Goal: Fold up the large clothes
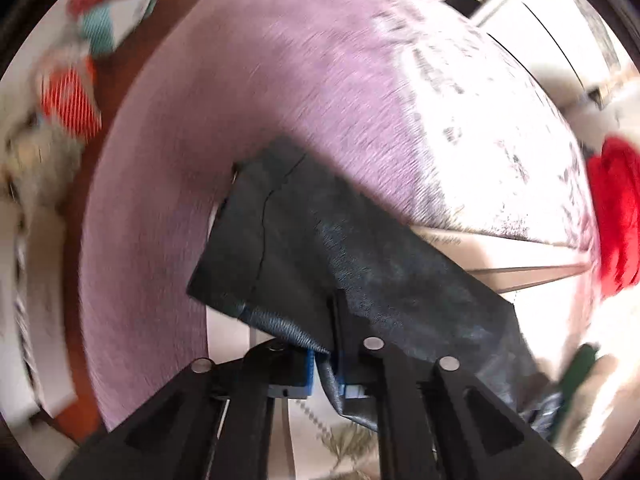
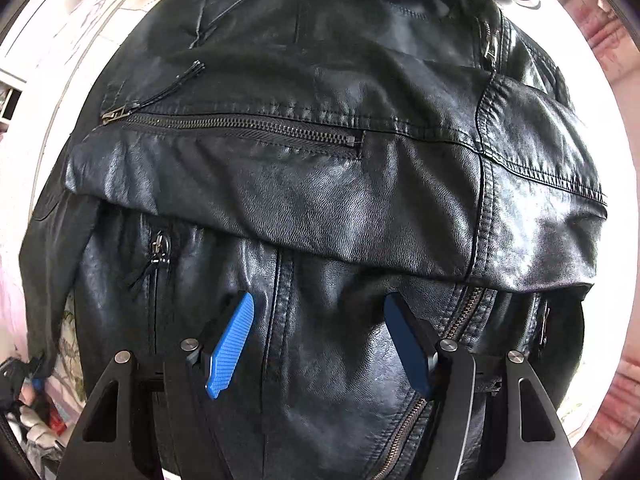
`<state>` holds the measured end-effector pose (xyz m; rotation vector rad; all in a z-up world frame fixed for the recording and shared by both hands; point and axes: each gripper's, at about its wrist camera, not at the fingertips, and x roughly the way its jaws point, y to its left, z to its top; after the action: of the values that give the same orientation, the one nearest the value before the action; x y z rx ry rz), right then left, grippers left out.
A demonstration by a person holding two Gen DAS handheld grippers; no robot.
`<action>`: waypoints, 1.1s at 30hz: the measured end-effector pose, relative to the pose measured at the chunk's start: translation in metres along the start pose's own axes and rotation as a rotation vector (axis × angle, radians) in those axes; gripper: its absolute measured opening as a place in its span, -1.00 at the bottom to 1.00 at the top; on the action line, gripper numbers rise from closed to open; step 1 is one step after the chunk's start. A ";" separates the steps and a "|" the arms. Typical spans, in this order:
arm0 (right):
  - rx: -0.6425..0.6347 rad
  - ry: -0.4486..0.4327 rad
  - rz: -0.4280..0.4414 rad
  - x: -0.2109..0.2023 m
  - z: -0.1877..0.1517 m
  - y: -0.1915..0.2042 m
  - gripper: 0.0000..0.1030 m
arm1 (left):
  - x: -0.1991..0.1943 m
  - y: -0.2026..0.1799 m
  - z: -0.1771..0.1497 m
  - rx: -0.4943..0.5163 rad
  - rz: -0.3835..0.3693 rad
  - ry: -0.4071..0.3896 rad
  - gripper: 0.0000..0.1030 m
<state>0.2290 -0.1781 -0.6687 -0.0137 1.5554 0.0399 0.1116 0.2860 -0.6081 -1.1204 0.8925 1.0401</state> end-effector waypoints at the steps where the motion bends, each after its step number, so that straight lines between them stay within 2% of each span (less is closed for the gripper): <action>1: 0.001 0.003 -0.015 0.002 0.002 0.003 0.36 | -0.004 -0.008 0.003 0.041 0.017 -0.022 -0.94; 3: -0.015 0.004 -0.068 0.003 0.008 0.010 0.36 | -0.014 -0.031 0.009 0.146 0.039 -0.078 -0.95; 5: -0.047 -0.002 -0.166 0.005 0.017 0.020 0.36 | -0.026 -0.058 0.014 0.271 0.052 -0.133 -0.95; 9: -0.092 -0.019 -0.257 0.003 0.032 0.038 0.37 | -0.056 -0.126 0.000 0.516 0.036 -0.221 -0.96; 10: -0.114 -0.028 -0.282 0.002 0.036 0.043 0.42 | -0.065 -0.145 -0.007 0.582 0.030 -0.242 -0.96; 11: -0.134 -0.033 -0.301 0.001 0.039 0.048 0.63 | -0.072 -0.163 -0.017 0.661 0.022 -0.260 -0.96; 12: -0.143 -0.036 -0.308 0.000 0.042 0.051 0.70 | -0.078 -0.179 -0.023 0.718 0.013 -0.270 -0.96; 14: -0.140 -0.044 -0.289 -0.003 0.049 0.054 0.70 | -0.092 -0.211 -0.040 0.843 -0.020 -0.283 -0.96; 15: -0.127 -0.045 -0.271 -0.006 0.053 0.053 0.70 | -0.099 -0.228 -0.058 0.922 -0.045 -0.281 -0.96; 16: -0.111 -0.045 -0.258 -0.010 0.057 0.050 0.70 | -0.099 -0.246 -0.060 0.966 -0.067 -0.274 -0.97; 20: 0.005 -0.037 -0.173 -0.027 0.072 0.013 0.70 | -0.117 -0.289 -0.122 1.156 -0.173 -0.193 -0.97; 25: 0.143 -0.019 -0.129 -0.039 0.075 -0.054 0.70 | -0.137 -0.342 -0.229 1.371 -0.288 -0.067 -0.97; 27: 0.195 -0.008 -0.124 -0.043 0.073 -0.089 0.70 | -0.136 -0.350 -0.274 1.444 -0.314 0.017 -0.97; 30: 0.265 0.001 -0.115 -0.049 0.067 -0.136 0.70 | -0.132 -0.359 -0.327 1.525 -0.333 0.101 -0.97; 33: 0.324 -0.002 -0.116 -0.054 0.061 -0.175 0.70 | -0.132 -0.362 -0.374 1.594 -0.345 0.141 -0.97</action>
<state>0.2950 -0.3523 -0.6164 0.1517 1.5413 -0.3033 0.4031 -0.1426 -0.4685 0.0570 1.1777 -0.2014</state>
